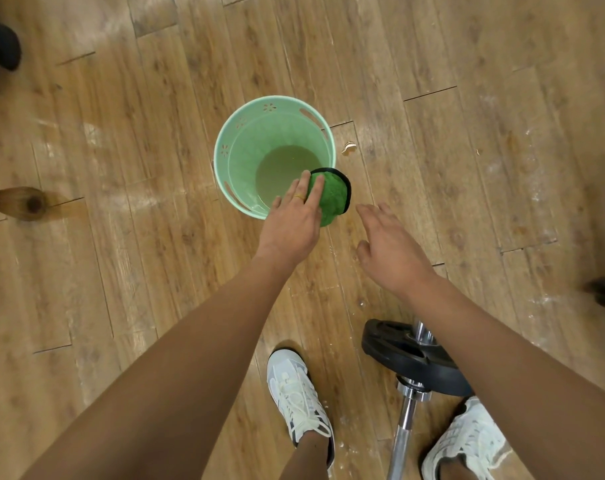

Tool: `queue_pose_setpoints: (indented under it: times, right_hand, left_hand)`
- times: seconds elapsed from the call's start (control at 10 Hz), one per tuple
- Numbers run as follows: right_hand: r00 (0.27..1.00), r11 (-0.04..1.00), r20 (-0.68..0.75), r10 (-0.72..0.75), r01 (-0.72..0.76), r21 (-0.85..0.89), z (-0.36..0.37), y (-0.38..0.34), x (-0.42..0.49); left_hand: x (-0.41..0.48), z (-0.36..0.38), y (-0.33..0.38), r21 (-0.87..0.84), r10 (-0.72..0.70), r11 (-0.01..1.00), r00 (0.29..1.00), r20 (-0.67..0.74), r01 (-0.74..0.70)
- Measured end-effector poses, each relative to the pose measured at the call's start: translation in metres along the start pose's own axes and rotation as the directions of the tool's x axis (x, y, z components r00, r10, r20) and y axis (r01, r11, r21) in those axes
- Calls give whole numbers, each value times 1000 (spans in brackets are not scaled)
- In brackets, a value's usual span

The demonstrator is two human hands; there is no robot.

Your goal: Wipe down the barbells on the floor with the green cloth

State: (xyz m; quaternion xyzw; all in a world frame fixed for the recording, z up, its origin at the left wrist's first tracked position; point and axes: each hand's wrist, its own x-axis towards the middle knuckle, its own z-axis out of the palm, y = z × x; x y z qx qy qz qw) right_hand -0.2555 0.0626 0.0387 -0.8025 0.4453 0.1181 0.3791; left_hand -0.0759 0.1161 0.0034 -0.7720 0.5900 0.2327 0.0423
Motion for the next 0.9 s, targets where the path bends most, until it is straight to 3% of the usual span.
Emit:
queue_pose_setpoints:
  times: [0.3, 0.6, 0.8, 0.9]
  right_hand:
    - [998, 999, 54, 40, -39, -18, -1, 1, -7]
    - [999, 999, 28, 39, -40, 7, -7, 12, -21]
    - [970, 968, -74, 230, -220, 124, -17, 39, -78]
    - [915, 897, -61, 399, -376, 233, -19, 63, -141]
  left_hand:
    - [-4, 6, 5, 16, -36, 999, 999, 8, 36]
    - [-14, 0, 23, 138, -60, 988, 998, -24, 63]
    - [-43, -13, 75, 225, 123, 968, 992, -34, -113]
    - [-67, -20, 120, 205, 246, 945, 968, 59, -253]
